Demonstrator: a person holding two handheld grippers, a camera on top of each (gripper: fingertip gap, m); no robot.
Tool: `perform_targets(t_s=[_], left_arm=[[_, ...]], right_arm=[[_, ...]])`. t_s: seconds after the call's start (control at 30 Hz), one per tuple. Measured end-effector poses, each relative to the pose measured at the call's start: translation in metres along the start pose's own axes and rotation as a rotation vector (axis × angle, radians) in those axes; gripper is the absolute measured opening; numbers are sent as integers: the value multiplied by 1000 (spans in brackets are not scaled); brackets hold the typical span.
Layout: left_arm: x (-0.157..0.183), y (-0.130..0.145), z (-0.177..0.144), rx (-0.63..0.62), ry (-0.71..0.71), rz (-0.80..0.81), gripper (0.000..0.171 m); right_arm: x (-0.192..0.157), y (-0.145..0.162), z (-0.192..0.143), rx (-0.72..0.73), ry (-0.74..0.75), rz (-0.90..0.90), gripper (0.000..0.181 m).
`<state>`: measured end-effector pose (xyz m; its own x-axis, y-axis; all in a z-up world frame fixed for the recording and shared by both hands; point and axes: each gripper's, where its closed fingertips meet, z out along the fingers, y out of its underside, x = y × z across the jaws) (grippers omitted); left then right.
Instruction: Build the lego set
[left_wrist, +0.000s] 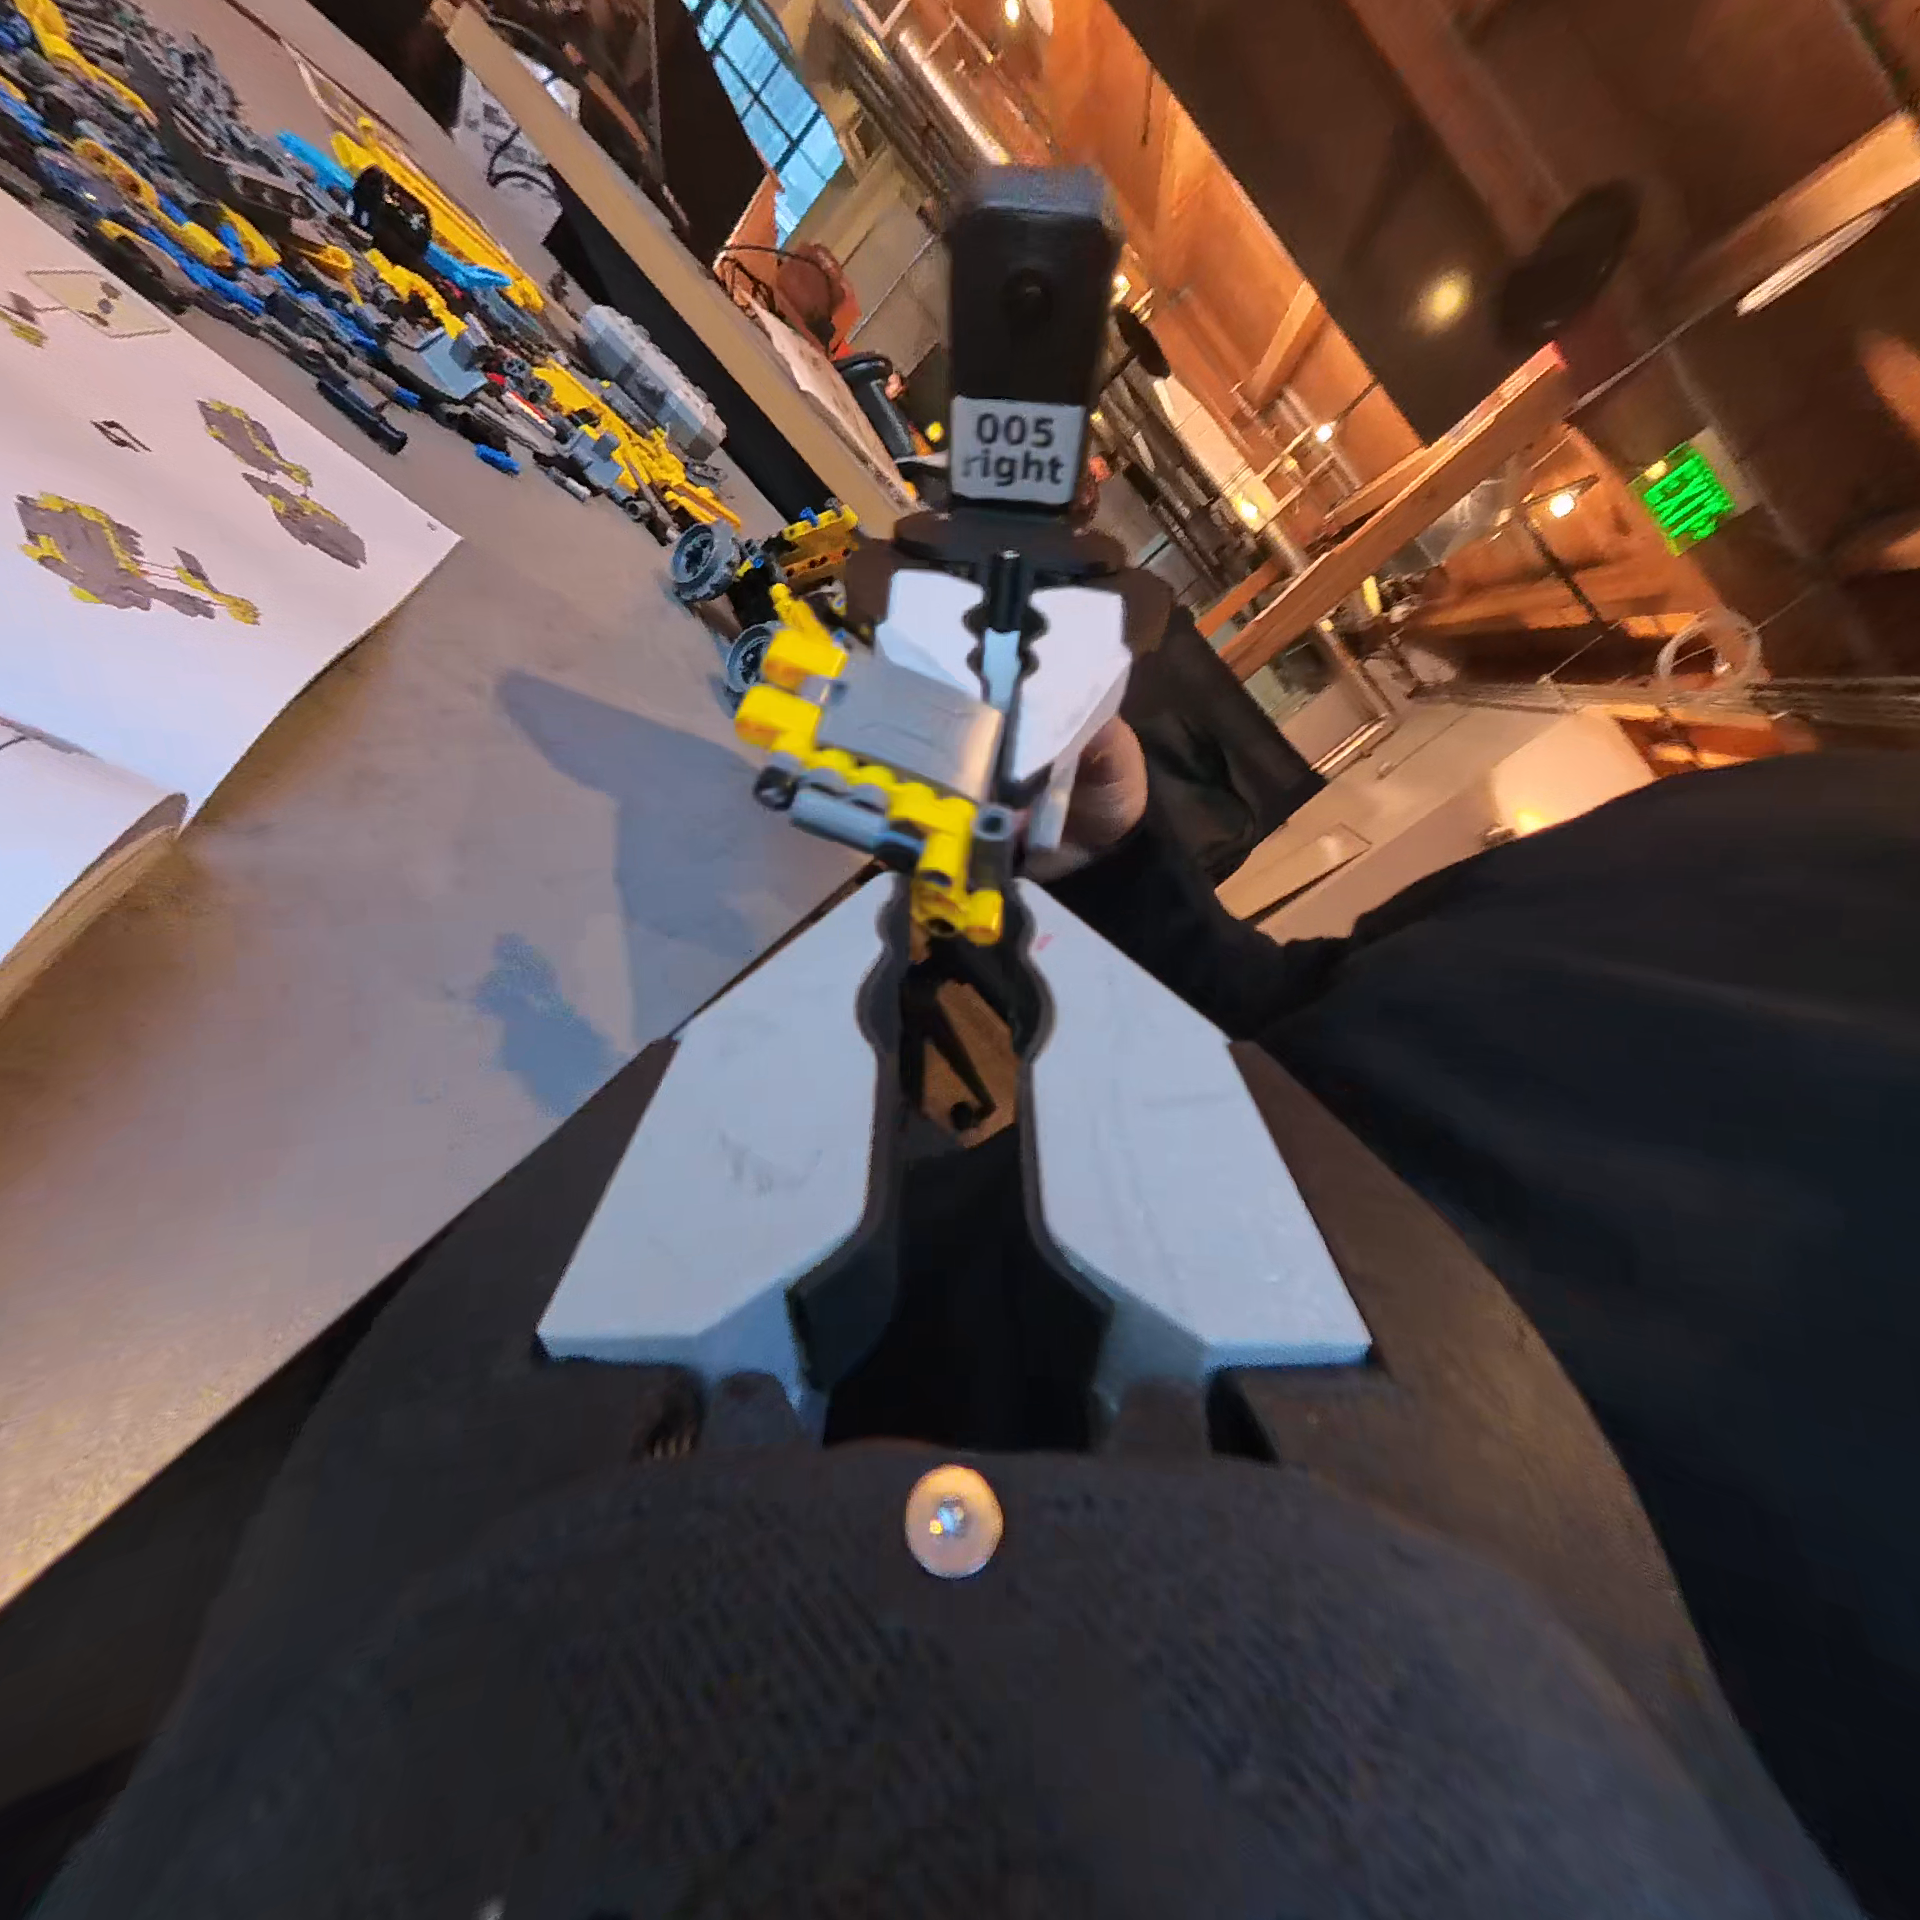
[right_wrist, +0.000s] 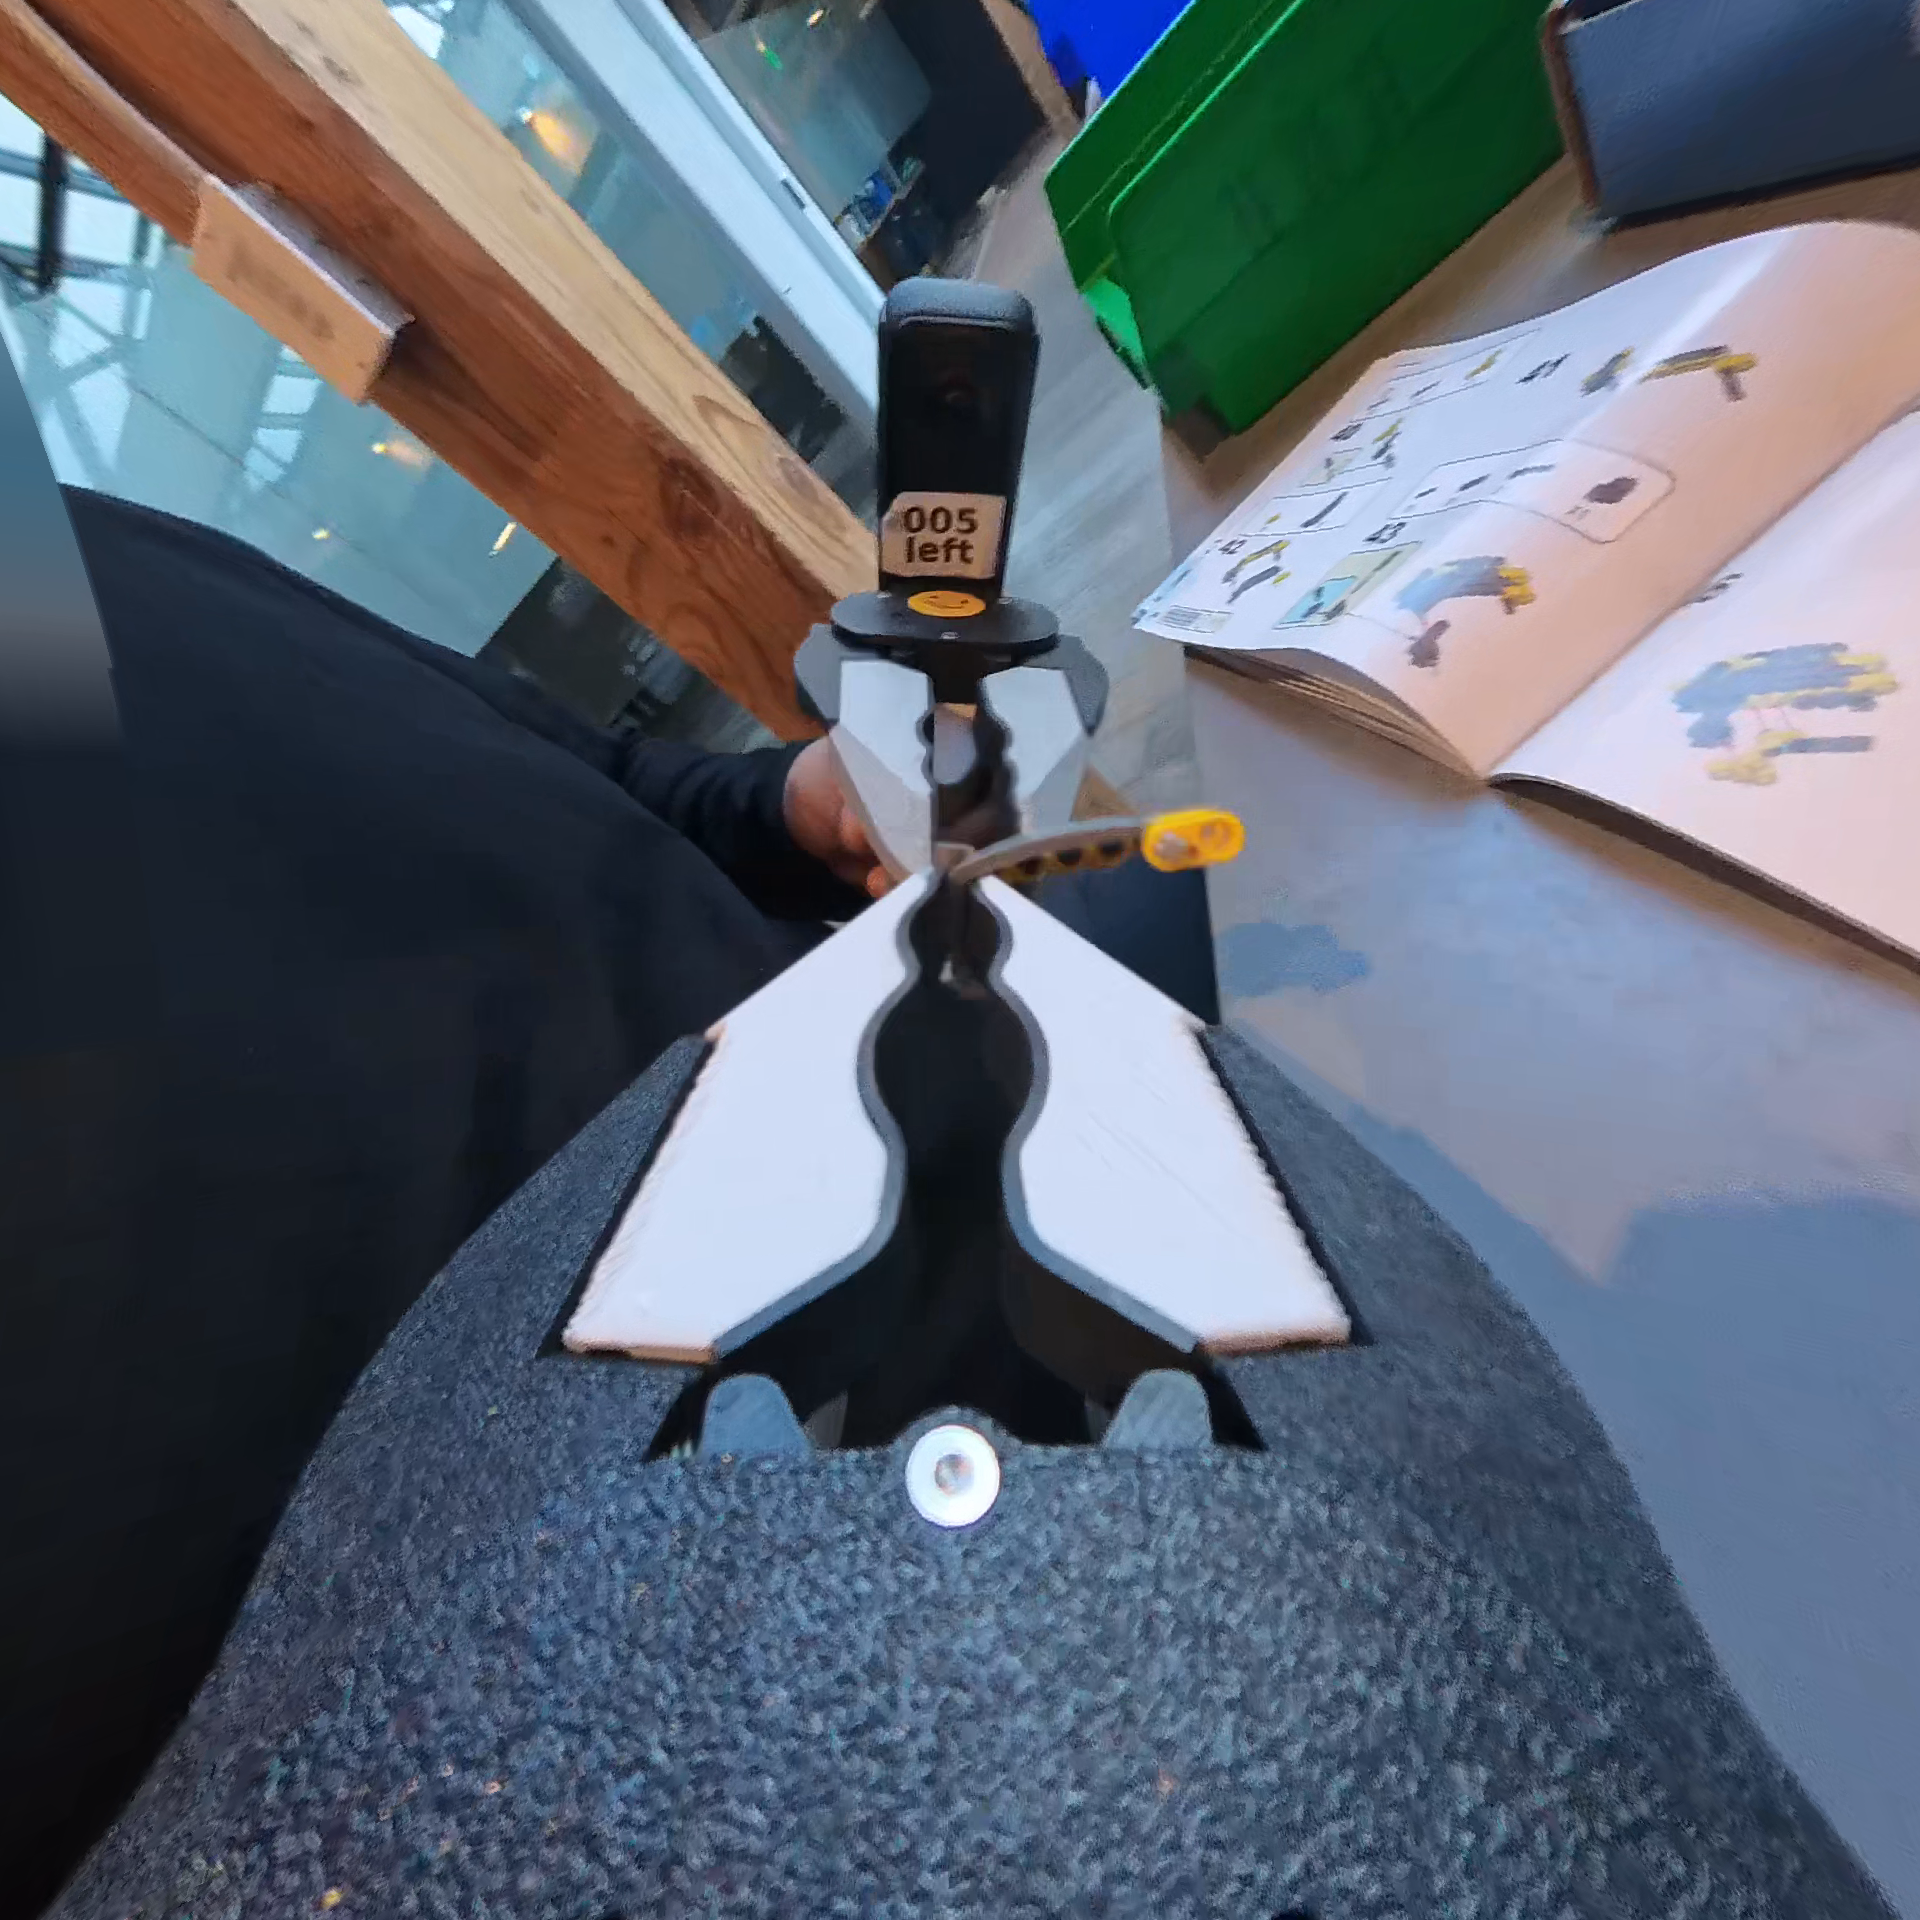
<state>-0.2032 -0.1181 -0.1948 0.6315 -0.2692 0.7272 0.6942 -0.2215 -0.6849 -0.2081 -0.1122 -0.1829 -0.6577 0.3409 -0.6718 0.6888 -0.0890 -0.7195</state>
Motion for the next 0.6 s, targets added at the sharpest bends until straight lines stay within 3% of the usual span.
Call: perform_targets(t_s=[0.13, 0.23, 0.37, 0.6], left_arm=[[-8, 14, 0, -76, -50, 64, 24], [-14, 18, -5, -56, -79, 99, 12], [-17, 22, -5, -78, -65, 51, 23], [-28, 33, -20, -135, -126, 104, 26]], right_arm=[[3, 3, -9, -8, 66, -13, 1], [16, 10, -10, -40, 139, -21, 2], [29, 8, -11, -58, 204, -31, 2], [57, -5, -18, 39, 263, 63, 2]])
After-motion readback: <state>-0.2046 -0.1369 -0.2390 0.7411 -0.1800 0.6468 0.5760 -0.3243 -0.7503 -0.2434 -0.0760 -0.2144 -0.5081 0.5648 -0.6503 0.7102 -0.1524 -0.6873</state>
